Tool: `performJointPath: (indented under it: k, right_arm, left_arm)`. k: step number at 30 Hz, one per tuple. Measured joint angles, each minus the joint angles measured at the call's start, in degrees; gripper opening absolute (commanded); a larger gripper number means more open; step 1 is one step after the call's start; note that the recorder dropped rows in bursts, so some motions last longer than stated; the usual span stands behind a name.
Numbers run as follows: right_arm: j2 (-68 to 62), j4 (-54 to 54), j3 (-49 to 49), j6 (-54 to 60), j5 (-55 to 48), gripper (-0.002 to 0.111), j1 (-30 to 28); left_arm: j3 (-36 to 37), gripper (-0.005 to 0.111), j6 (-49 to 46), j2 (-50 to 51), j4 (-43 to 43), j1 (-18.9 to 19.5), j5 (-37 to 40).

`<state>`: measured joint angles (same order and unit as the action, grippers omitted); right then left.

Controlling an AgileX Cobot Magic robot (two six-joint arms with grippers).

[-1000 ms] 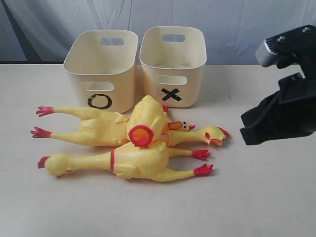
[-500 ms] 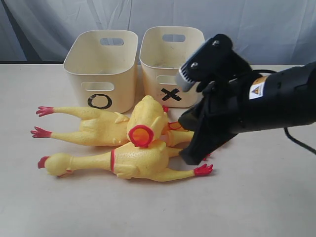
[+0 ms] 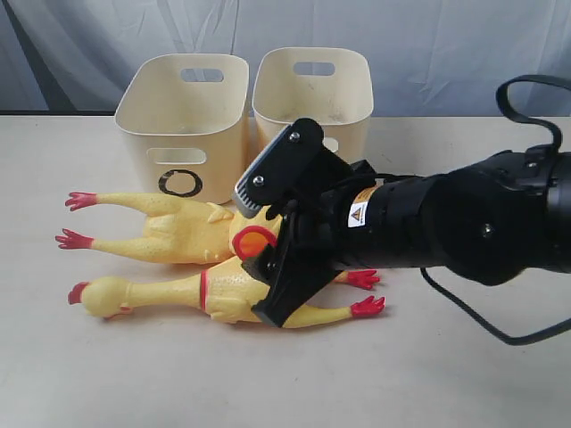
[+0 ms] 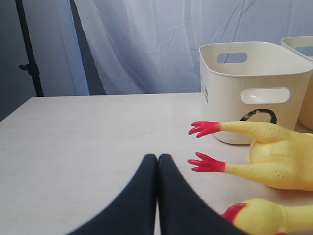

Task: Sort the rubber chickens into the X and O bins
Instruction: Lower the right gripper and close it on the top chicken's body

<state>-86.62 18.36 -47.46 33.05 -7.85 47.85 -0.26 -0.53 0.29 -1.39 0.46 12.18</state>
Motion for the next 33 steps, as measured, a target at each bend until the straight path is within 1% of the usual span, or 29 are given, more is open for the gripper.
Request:
performJointPath:
  k: [6,13,26,30,33]
  right_arm:
    - [-2.3,0.0,0.0,-0.4,6.6,0.065,0.0]
    - [-5.1,4.6,0.0,-1.5,13.0,0.065,0.0]
    - [-10.1,6.1,0.0,-0.9,18.4,0.065,0.0]
    - [-10.8,8.6,0.0,2.8,19.5,0.065,0.0]
    - [-11.7,12.6,0.0,7.4,19.5,0.065,0.0]
  left_arm:
    - [0.0,0.000,0.0,0.0,0.0,0.0,0.0]
    - [0.0,0.000,0.0,0.0,0.0,0.0,0.0]
    - [0.0,0.000,0.0,0.0,0.0,0.0,0.0]
    - [0.0,0.000,0.0,0.0,0.0,0.0,0.0]
    - [0.0,0.000,0.0,0.0,0.0,0.0,0.0]
